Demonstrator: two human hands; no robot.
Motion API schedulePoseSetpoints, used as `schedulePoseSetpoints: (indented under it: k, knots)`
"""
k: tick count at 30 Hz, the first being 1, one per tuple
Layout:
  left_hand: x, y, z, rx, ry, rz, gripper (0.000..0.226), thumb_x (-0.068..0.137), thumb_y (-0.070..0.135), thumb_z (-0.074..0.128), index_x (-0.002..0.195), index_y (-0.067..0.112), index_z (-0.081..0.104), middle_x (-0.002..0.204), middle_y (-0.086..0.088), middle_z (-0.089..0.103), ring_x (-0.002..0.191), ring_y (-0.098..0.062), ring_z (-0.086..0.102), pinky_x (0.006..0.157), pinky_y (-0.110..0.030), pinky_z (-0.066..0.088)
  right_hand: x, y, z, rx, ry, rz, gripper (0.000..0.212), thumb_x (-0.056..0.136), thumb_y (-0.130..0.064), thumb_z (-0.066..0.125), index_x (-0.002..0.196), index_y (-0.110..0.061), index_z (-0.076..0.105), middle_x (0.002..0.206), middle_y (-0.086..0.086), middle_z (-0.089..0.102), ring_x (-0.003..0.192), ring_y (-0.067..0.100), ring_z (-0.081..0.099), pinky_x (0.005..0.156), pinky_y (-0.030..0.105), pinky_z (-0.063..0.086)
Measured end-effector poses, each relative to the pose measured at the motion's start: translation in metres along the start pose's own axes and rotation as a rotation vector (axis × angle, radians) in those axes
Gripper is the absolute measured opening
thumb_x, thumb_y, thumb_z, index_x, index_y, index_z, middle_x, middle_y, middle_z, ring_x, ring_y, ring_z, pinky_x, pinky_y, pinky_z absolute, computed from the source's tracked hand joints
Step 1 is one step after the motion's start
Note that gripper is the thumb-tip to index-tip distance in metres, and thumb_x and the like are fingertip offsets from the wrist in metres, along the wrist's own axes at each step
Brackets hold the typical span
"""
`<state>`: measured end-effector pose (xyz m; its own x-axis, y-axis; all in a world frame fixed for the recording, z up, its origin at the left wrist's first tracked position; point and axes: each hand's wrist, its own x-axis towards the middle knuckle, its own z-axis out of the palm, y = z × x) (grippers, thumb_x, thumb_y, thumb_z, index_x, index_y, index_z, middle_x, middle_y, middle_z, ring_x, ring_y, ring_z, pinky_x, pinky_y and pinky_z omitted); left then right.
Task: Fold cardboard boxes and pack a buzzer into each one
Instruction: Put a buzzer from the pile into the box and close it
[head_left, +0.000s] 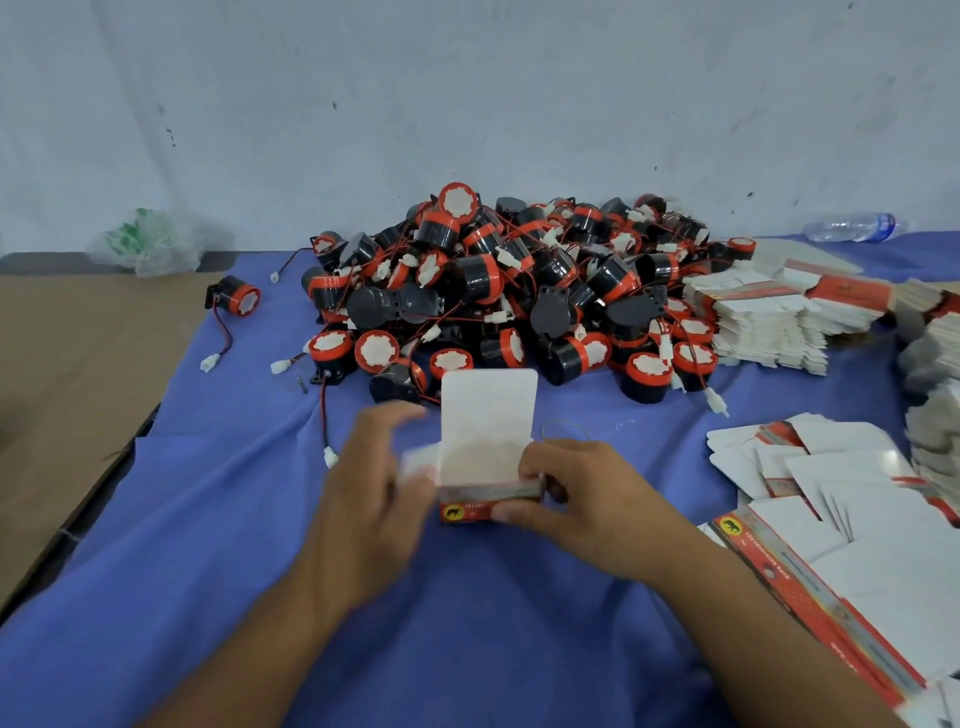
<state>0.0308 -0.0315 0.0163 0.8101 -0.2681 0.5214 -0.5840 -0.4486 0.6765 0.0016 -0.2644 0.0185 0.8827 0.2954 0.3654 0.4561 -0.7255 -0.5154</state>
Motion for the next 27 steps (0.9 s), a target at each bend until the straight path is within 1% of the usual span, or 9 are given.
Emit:
schedulePoseSetpoints:
  k: [3,7,10,12,15,19,22,24,27]
  knots:
    - [0.04,-0.023,-0.015,0.092,0.214,-0.172,0.043,0.08,0.02,0.051,0.124,0.021,0.053,0.094,0.016,0.059,0.072,-0.005,0.057,0.066,-0.013,0.04,-0.002,0.003,-0.004,-0.068,-0.076,-0.013,0.029,0.088,-0.045,0.073,0.084,-0.021,0.058,0.07,-0.013,0.043,0.068,0.008,0.043,0.058,0.019,0.031]
    - [0.085,-0.058,-0.019,0.472,-0.32,-0.182,0.079,0.088,0.014,0.067,0.154,0.016,0.023,0.158,-0.007,0.025,0.143,-0.031,0.027,0.114,-0.045,0.028,-0.004,-0.003,-0.004,-0.021,-0.105,-0.021,0.032,0.086,-0.055,0.069,0.099,-0.028,0.057,0.069,-0.01,0.047,0.064,0.007,0.044,0.056,0.021,0.034]
    - [0.105,-0.067,-0.007,0.443,-0.5,-0.298,0.084,0.094,0.023,0.065,0.156,0.023,0.01,0.158,-0.011,0.021,0.145,-0.033,0.021,0.117,-0.04,0.021,-0.004,-0.009,-0.003,-0.027,-0.094,0.008,0.038,0.088,-0.066,0.057,0.106,-0.033,0.049,0.067,-0.008,0.048,0.063,0.009,0.046,0.055,0.025,0.037]
    - [0.112,-0.065,0.004,0.468,-0.508,-0.333,0.06,0.092,0.016,0.065,0.146,0.012,0.038,0.138,-0.015,0.046,0.133,-0.034,0.04,0.102,-0.03,0.031,-0.003,-0.009,-0.003,-0.05,-0.087,0.029,0.038,0.09,-0.066,0.053,0.107,-0.032,0.049,0.069,-0.005,0.05,0.065,0.013,0.047,0.057,0.03,0.04]
    - [0.104,-0.066,0.008,0.471,-0.215,-0.311,0.019,0.087,0.01,0.068,0.097,0.015,0.053,0.093,-0.004,0.055,0.092,-0.022,0.049,0.069,-0.025,0.03,-0.002,-0.009,-0.005,-0.048,-0.08,0.06,0.034,0.093,-0.062,0.052,0.105,-0.031,0.052,0.067,-0.007,0.048,0.063,0.013,0.045,0.058,0.032,0.041]
    - [0.079,-0.062,-0.019,0.304,0.257,-0.2,0.025,0.082,0.022,0.076,0.102,0.017,0.062,0.097,-0.003,0.061,0.091,-0.023,0.057,0.071,-0.032,0.042,-0.002,-0.01,-0.005,-0.079,-0.044,0.078,0.03,0.095,-0.06,0.048,0.098,-0.03,0.054,0.068,-0.013,0.046,0.07,0.011,0.046,0.06,0.03,0.041]
    - [0.065,-0.037,-0.043,0.136,0.501,-0.127,0.03,0.083,0.023,0.076,0.105,0.029,0.056,0.099,0.006,0.06,0.08,0.003,0.055,0.066,-0.006,0.042,0.001,-0.013,-0.004,-0.126,0.049,0.109,0.044,0.094,-0.063,0.042,0.108,-0.025,0.059,0.081,-0.023,0.043,0.079,0.004,0.042,0.067,0.019,0.035]
    - [0.054,-0.015,-0.054,0.025,0.563,-0.032,0.037,0.084,0.02,0.077,0.107,0.037,0.055,0.103,0.0,0.061,0.083,0.008,0.057,0.068,-0.001,0.043,0.002,-0.02,-0.006,-0.081,0.142,0.12,0.058,0.092,-0.069,0.036,0.118,-0.023,0.059,0.097,-0.022,0.045,0.086,0.0,0.043,0.075,0.009,0.034]
    - [0.035,0.019,-0.055,-0.193,0.433,0.039,0.047,0.08,0.022,0.077,0.108,0.051,0.053,0.108,-0.005,0.063,0.09,-0.012,0.066,0.071,-0.01,0.05,0.002,-0.033,-0.009,0.159,0.328,0.143,0.055,0.089,-0.068,0.046,0.127,-0.029,0.054,0.11,-0.026,0.053,0.096,-0.004,0.053,0.08,0.006,0.04]
